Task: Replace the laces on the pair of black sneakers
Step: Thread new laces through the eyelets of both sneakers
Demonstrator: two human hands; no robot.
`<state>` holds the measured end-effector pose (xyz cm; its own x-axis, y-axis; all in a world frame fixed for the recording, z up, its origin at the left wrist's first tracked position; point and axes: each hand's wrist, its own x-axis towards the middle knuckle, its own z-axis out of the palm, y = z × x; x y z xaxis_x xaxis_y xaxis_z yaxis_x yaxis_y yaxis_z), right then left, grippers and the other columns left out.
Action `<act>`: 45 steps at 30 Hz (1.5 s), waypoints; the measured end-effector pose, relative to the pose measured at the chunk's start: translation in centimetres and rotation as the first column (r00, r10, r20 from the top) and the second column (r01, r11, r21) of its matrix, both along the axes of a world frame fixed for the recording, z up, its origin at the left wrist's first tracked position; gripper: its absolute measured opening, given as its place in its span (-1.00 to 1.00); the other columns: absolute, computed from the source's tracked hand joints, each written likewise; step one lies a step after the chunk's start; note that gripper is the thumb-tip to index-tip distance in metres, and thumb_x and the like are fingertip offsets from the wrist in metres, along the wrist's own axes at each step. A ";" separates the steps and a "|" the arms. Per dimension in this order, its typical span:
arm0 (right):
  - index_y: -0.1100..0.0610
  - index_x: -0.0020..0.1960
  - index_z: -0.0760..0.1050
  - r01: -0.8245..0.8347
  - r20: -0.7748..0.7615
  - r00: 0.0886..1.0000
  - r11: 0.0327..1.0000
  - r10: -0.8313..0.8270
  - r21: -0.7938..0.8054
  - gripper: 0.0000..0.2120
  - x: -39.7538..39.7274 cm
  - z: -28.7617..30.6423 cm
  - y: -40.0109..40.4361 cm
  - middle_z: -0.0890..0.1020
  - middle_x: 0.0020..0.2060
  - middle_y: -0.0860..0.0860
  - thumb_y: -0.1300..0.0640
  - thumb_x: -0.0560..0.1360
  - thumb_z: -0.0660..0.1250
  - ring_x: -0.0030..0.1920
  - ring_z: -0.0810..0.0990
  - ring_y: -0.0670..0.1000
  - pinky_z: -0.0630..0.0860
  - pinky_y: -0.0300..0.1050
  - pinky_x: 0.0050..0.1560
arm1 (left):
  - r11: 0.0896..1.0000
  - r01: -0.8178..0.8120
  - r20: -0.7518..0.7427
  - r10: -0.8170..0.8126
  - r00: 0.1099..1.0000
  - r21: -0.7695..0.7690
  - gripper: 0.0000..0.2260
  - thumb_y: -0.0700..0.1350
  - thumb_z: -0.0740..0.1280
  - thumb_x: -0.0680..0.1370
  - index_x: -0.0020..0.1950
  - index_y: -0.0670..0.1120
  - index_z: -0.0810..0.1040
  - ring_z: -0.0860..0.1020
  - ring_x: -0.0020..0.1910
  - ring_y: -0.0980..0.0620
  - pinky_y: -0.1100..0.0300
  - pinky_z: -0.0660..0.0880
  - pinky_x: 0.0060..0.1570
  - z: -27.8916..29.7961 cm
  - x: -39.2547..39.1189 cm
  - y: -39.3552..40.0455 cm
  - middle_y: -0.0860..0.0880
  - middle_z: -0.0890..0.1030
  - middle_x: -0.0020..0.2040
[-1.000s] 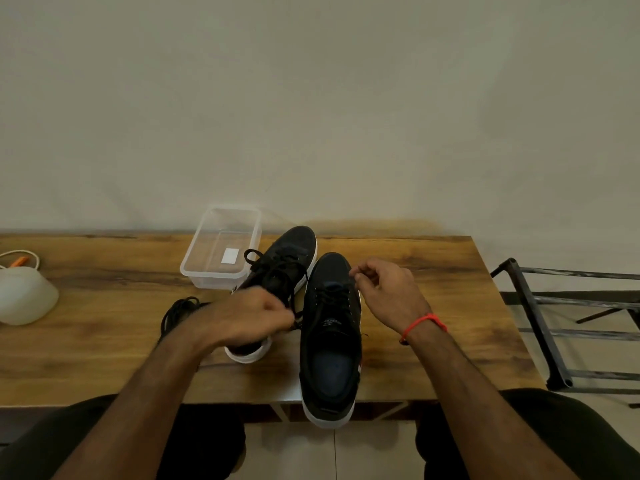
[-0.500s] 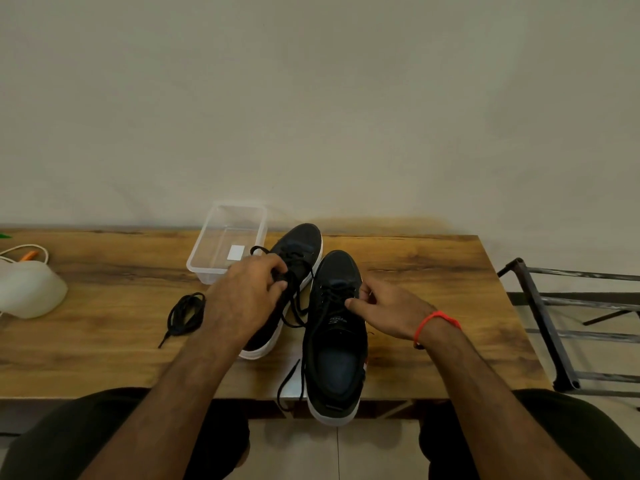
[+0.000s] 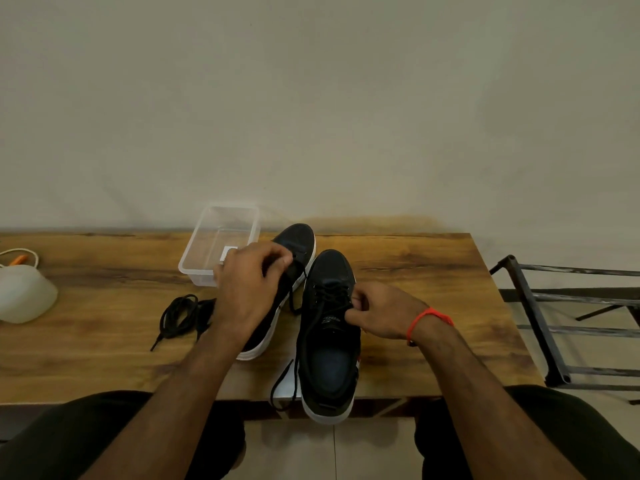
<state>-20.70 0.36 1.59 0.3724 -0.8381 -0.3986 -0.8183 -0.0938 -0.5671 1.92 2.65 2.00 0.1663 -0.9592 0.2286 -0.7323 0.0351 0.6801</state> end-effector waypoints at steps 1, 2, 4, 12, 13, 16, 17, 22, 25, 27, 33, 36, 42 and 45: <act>0.02 -0.19 0.40 0.002 -0.015 1.000 1.000 -0.002 -0.019 -0.82 -0.2 -0.1 -0.1 0.52 -0.27 -0.03 0.02 0.50 0.37 -0.25 0.47 -0.03 0.51 -0.03 -0.17 | 1.000 -0.012 -0.249 0.004 0.968 -0.029 -0.95 -0.07 0.38 0.62 0.03 0.03 0.64 0.60 -0.03 0.23 0.20 0.54 0.08 0.4 -0.3 -0.2 0.13 0.69 -0.07; 0.02 -0.19 0.40 0.007 -0.029 1.000 0.999 -0.008 -0.039 -0.82 -0.3 -0.1 -0.2 0.53 -0.26 -0.03 0.01 0.49 0.37 -0.24 0.48 -0.02 0.54 0.02 -0.13 | 1.000 -0.004 -0.435 -0.004 0.900 -0.019 -0.95 -0.11 0.38 0.62 0.04 -0.01 0.64 0.65 -0.08 0.19 0.25 0.57 0.01 0.8 -0.6 -0.2 0.07 0.72 -0.12; 0.00 -0.09 0.43 0.022 -0.039 0.999 0.997 -0.025 -0.068 -0.83 -0.5 -0.2 -0.3 0.56 -0.18 -0.05 -0.04 0.50 0.39 -0.16 0.52 -0.02 0.58 0.05 -0.07 | 0.997 0.074 -0.600 -0.052 0.798 0.011 -0.94 -0.15 0.38 0.62 0.06 -0.06 0.64 0.69 -0.11 0.06 0.28 0.56 -0.08 1.5 -1.2 -0.1 0.01 0.74 -0.12; 0.01 0.23 0.60 0.043 0.387 0.921 0.980 0.035 -0.192 -0.78 0.7 0.9 -0.1 0.67 0.04 -0.13 0.03 0.61 0.33 0.06 0.61 -0.19 0.56 -0.23 0.08 | 0.950 0.309 -0.486 -0.248 0.838 0.049 -0.89 -0.15 0.45 0.57 0.08 -0.01 0.70 0.68 -0.10 0.09 0.17 0.63 -0.04 0.1 -2.8 0.8 0.06 0.72 -0.08; 0.03 0.14 0.64 0.086 0.402 0.916 0.979 -0.004 -0.186 -0.82 0.6 1.0 -0.2 0.70 -0.06 -0.12 0.05 0.61 0.32 -0.01 0.63 -0.20 0.57 -0.25 0.01 | 0.954 0.295 -0.482 -0.231 0.845 0.059 -0.90 -0.14 0.44 0.57 0.06 -0.01 0.69 0.68 -0.17 0.09 0.19 0.63 -0.13 0.1 -2.8 0.8 0.06 0.71 -0.12; 0.02 0.02 0.67 0.156 0.395 0.915 0.975 -0.082 -0.160 -0.86 0.3 1.0 -0.3 0.68 -0.24 -0.13 0.02 0.58 0.35 -0.18 0.61 -0.26 0.51 -0.35 -0.14 | 0.972 0.217 -0.506 -0.141 0.851 0.092 -0.95 -0.15 0.40 0.60 0.03 -0.04 0.64 0.61 -0.34 0.06 0.18 0.56 -0.36 0.1 -2.7 0.7 0.01 0.69 -0.20; 0.01 0.00 0.68 0.161 0.374 0.923 0.975 -0.093 -0.155 -0.86 0.2 1.0 -0.3 0.66 -0.28 -0.13 0.00 0.57 0.36 -0.22 0.59 -0.26 0.51 -0.33 -0.16 | 0.980 0.173 -0.539 -0.092 0.837 0.102 -0.96 -0.15 0.38 0.61 0.02 -0.06 0.63 0.60 -0.36 0.05 0.15 0.55 -0.38 0.1 -2.6 0.6 -0.01 0.69 -0.20; 0.00 0.10 0.66 0.223 0.392 0.907 0.965 -0.153 -0.138 -0.83 0.0 0.8 -0.4 0.64 -0.23 -0.09 0.10 0.63 0.30 -0.21 0.57 -0.16 0.59 -0.23 -0.10 | 0.989 -0.054 -0.584 0.125 0.802 0.137 -0.92 -0.10 0.31 0.65 0.00 -0.04 0.58 0.56 -0.41 0.10 0.05 0.57 -0.31 0.0 -2.1 0.3 -0.02 0.67 -0.25; 0.05 0.19 0.64 0.225 0.405 0.905 0.956 -0.132 -0.190 -0.77 0.2 0.8 -0.4 0.62 -0.16 -0.15 0.20 0.65 0.25 -0.17 0.55 -0.21 0.46 -0.47 -0.16 | 0.989 -0.077 -0.523 0.134 0.842 0.128 -0.93 -0.09 0.31 0.65 0.00 -0.02 0.57 0.59 -0.36 0.10 0.07 0.59 -0.27 -0.4 -1.9 0.2 0.00 0.67 -0.25; 0.03 0.15 0.65 0.223 0.395 0.910 0.951 -0.124 -0.215 -0.80 0.4 0.7 -0.3 0.64 -0.20 -0.19 0.18 0.63 0.29 -0.18 0.57 -0.27 0.43 -0.53 -0.16 | 0.994 -0.051 -0.462 0.088 0.882 0.092 -0.95 -0.08 0.34 0.63 0.08 -0.02 0.57 0.63 -0.17 0.12 0.22 0.58 -0.17 -0.7 -2.1 0.4 0.07 0.66 -0.14; -0.02 0.01 0.70 0.109 0.305 0.952 0.956 -0.021 -0.273 -0.91 0.3 0.3 -0.4 0.67 -0.20 -0.22 0.06 0.52 0.45 -0.14 0.59 -0.34 0.47 -0.48 -0.13 | 0.962 0.272 -0.139 -0.274 0.952 -0.032 -0.82 0.03 0.38 0.61 0.17 0.04 0.68 0.60 0.09 0.23 0.26 0.54 0.11 -1.0 -3.1 1.1 0.16 0.68 0.04; -0.11 -0.06 0.67 0.102 0.207 0.978 0.944 -0.037 -0.313 -0.95 0.2 -0.1 -0.5 0.68 -0.18 -0.19 -0.05 0.49 0.47 -0.11 0.60 -0.22 0.58 -0.24 -0.08 | 0.959 0.271 -0.314 -0.235 0.920 0.077 -0.89 -0.08 0.41 0.60 0.07 0.01 0.73 0.64 -0.21 0.23 0.34 0.56 -0.16 -1.9 -3.9 1.4 0.13 0.70 -0.18; -0.10 -0.08 0.57 0.071 0.107 0.993 0.952 -0.041 -0.297 -0.89 -0.4 0.3 -0.7 0.60 -0.18 -0.17 -0.08 0.48 0.47 -0.11 0.54 -0.15 0.57 -0.09 -0.05 | 0.960 0.240 -0.231 -0.203 0.952 0.146 -0.92 -0.06 0.41 0.59 0.02 0.00 0.70 0.59 -0.17 0.32 0.47 0.47 -0.20 -2.3 -4.1 1.3 0.16 0.66 -0.19; -0.06 -0.14 0.54 0.073 0.007 0.997 0.976 -0.073 -0.204 -0.80 -1.1 0.5 -0.8 0.60 -0.17 -0.13 -0.17 0.49 0.42 -0.10 0.55 -0.11 0.50 -0.19 -0.14 | 0.957 0.272 -0.109 -0.261 0.959 0.103 -0.92 -0.03 0.38 0.61 0.03 0.02 0.66 0.56 -0.07 0.25 0.40 0.49 -0.10 -2.5 -4.4 1.5 0.15 0.60 -0.09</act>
<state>-21.80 -0.42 2.07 0.3072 -0.9266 -0.2169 -0.8273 -0.1474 -0.5421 -2.52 4.17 -0.47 -0.0835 -0.9905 0.1090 -0.6400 0.1371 0.7560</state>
